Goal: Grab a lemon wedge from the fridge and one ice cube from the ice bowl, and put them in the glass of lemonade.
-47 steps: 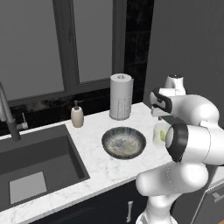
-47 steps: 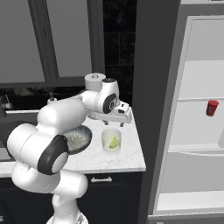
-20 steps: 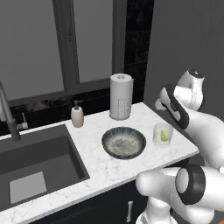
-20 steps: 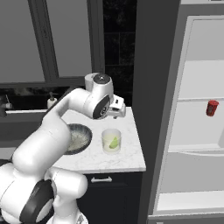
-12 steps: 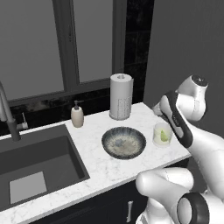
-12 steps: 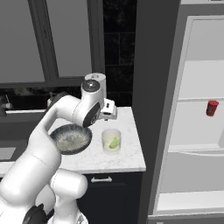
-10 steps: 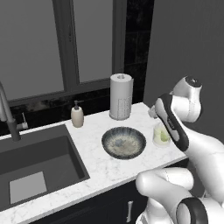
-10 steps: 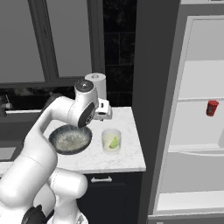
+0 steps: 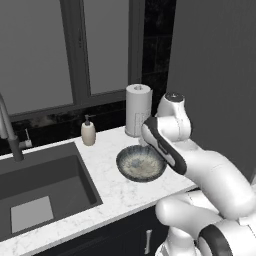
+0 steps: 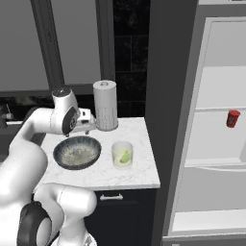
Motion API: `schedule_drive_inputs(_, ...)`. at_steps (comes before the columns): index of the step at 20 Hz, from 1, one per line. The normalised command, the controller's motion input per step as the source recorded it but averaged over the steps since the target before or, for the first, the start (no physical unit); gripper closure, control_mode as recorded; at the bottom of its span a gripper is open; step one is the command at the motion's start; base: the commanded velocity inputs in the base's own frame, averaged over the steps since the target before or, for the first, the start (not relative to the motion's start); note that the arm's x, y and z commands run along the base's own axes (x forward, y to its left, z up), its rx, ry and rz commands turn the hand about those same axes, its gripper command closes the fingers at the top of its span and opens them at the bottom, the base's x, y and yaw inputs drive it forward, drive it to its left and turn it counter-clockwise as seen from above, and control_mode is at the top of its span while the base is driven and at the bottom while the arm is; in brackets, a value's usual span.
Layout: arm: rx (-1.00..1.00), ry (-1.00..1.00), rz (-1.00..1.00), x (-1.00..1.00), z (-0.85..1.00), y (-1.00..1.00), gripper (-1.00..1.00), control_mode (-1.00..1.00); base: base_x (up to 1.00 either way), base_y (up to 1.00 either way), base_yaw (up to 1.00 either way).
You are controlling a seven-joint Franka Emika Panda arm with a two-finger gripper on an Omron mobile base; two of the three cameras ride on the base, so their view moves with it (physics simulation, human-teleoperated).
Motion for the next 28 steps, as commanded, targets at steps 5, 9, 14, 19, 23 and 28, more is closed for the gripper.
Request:
schedule_drive_inputs(5,-0.12,0.43,0.14,0.53,-0.36,0.41,-1.00,-1.00,0.00,0.00,0.00)
schedule_drive_inputs(9,-0.02,0.10,0.07,0.09,-0.72,0.30,-1.00,-1.00,0.00,0.00,0.00)
schedule_drive_inputs(14,0.01,0.00,0.03,0.09,-0.55,0.13,-1.00,-1.00,0.00,0.00,0.00)
schedule_drive_inputs(19,0.07,0.00,0.00,0.00,-0.57,0.00,-1.00,-1.00,0.00,0.00,0.00)
schedule_drive_inputs(23,0.12,0.00,0.00,0.06,-0.44,0.00,-1.00,-1.00,0.00,0.00,0.00)
schedule_drive_inputs(28,0.05,0.00,0.00,0.05,-0.21,0.01,-1.00,-1.00,0.00,0.00,0.00)
